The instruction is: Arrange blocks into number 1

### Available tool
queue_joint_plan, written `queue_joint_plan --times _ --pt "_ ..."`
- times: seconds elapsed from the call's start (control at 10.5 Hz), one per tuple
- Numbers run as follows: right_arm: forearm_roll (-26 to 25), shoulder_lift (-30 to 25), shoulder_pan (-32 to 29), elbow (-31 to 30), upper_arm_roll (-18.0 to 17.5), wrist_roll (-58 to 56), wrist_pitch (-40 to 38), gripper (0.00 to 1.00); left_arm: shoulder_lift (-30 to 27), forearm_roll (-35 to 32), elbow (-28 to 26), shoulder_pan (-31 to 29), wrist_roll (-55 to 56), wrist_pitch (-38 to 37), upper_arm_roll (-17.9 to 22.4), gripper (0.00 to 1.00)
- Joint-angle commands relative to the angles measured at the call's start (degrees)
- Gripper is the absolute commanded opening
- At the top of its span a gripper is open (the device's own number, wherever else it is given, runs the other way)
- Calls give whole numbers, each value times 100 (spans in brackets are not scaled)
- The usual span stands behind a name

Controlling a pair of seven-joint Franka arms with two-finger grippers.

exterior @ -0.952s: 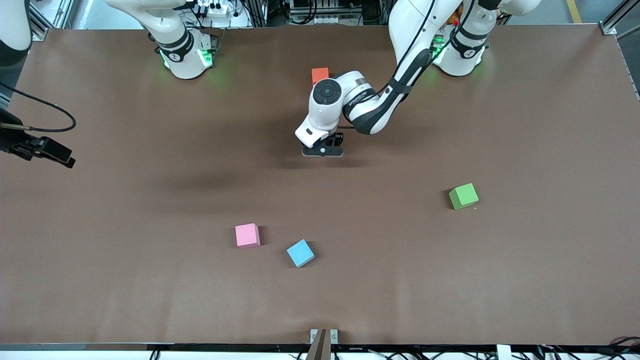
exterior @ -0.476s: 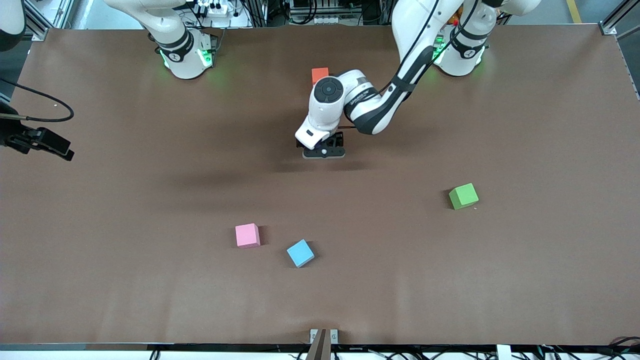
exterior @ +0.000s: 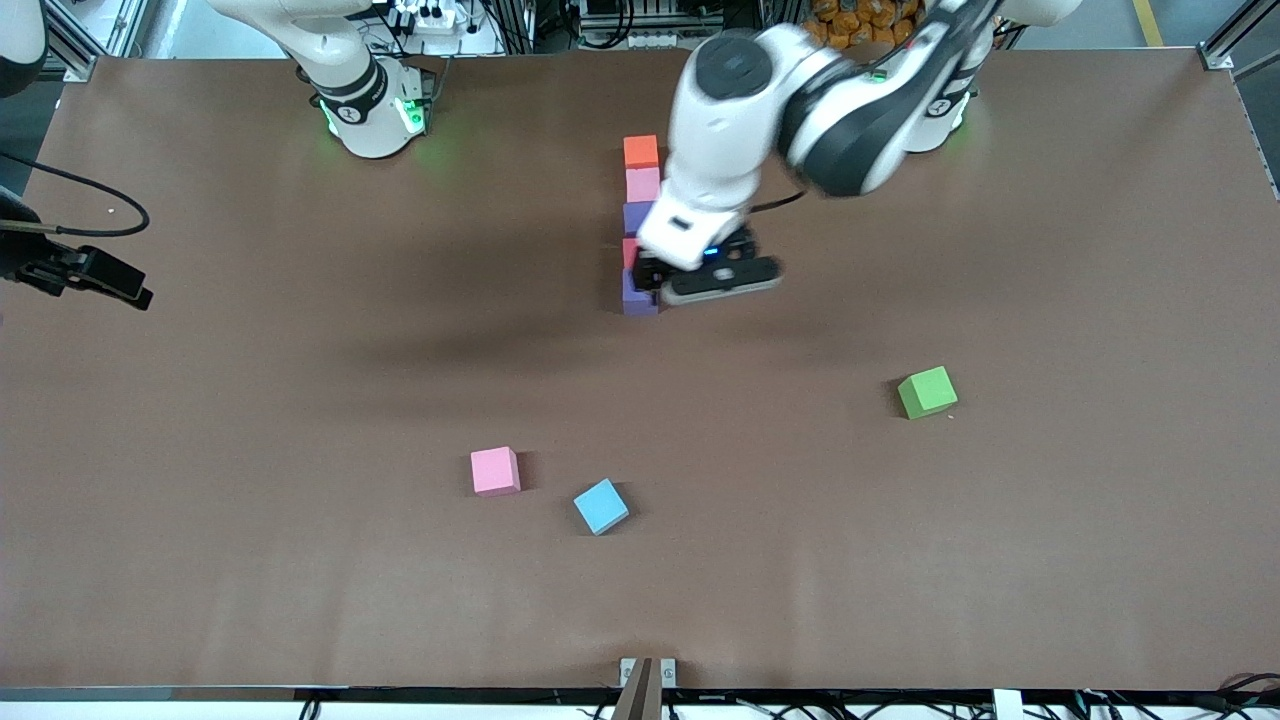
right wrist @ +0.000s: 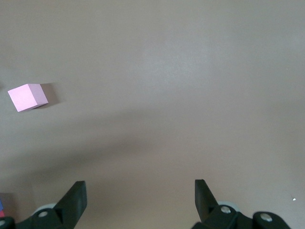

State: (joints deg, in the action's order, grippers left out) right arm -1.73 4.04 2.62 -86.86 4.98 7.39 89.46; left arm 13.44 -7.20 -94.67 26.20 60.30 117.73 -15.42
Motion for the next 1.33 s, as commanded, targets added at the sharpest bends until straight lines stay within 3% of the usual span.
queue_joint_plan --times 0.0,0.29,0.38,0.67,0.95,1.24 --pt "67 132 46 179 12 17 -78 100 -525 -97 -131 -789 -560 -318 -93 100" --pt "58 123 90 187 21 0 -60 100 -982 -71 -140 -2087 -1788 -890 -154 100" --pt "67 123 90 187 21 8 -43 100 -1114 -19 -148 -2667 -2360 -970 -389 100" --pt "67 132 99 187 21 -18 -34 100 -1404 104 -131 -3444 -3924 -1462 -357 100" --pt "67 141 90 187 21 -53 10 100 -1730 973 -113 -3605 -5340 -2233 204 100" --pt "67 167 116 187 12 -53 10 100 -1810 984 -105 -3508 -6145 -2702 364 100"
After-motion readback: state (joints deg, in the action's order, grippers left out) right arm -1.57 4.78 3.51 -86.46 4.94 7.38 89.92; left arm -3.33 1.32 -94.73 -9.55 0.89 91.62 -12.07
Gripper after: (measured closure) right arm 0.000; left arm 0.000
